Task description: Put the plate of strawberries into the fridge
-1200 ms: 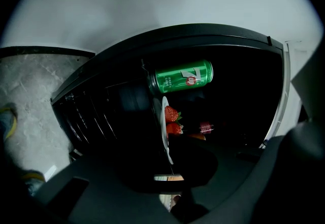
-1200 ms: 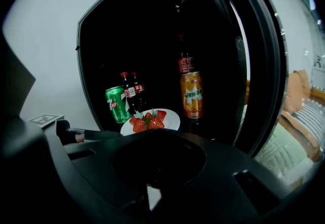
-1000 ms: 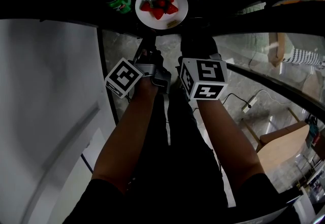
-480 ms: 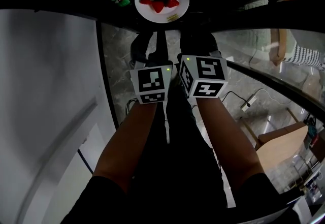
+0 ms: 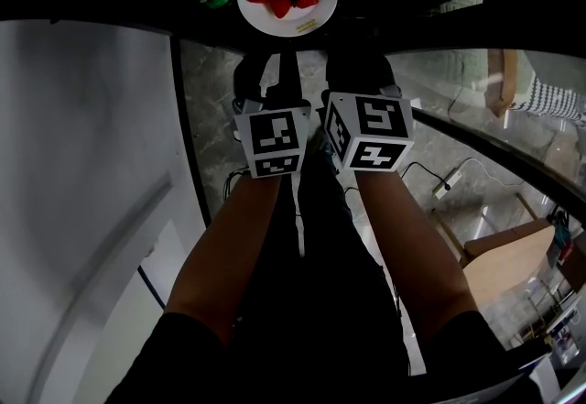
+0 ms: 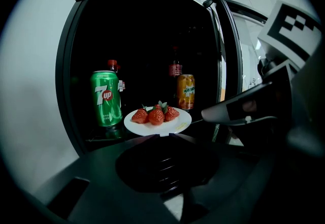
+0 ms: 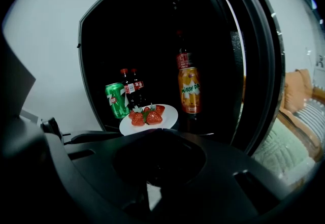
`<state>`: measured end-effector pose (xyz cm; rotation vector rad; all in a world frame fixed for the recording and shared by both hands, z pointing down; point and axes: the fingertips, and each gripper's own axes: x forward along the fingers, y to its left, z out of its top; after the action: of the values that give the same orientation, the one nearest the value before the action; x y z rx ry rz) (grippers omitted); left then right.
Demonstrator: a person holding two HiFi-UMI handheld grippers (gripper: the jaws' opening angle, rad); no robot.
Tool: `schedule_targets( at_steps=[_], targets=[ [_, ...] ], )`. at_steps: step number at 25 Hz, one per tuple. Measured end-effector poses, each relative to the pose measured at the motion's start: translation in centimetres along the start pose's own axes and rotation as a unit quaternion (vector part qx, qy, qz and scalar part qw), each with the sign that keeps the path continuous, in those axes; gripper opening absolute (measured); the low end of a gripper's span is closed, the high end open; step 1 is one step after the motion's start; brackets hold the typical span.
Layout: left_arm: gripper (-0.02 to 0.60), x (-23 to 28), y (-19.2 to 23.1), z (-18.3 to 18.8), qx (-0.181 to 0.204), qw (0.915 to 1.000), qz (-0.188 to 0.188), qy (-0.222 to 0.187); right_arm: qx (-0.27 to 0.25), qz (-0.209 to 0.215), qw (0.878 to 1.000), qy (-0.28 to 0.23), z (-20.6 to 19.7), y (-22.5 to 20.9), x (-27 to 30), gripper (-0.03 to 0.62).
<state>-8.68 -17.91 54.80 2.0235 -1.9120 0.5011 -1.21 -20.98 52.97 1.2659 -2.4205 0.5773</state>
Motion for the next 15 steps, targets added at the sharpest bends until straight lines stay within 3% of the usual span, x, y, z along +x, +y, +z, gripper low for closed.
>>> schedule_targets(
  at_steps=[15],
  targets=[
    [0.046, 2.9, 2.4, 1.8, -0.013, 0.9998, 0.016, 0.004, 0.012, -0.003, 1.000, 0.001, 0.9, -1.4, 1.2, 0.005]
  ],
)
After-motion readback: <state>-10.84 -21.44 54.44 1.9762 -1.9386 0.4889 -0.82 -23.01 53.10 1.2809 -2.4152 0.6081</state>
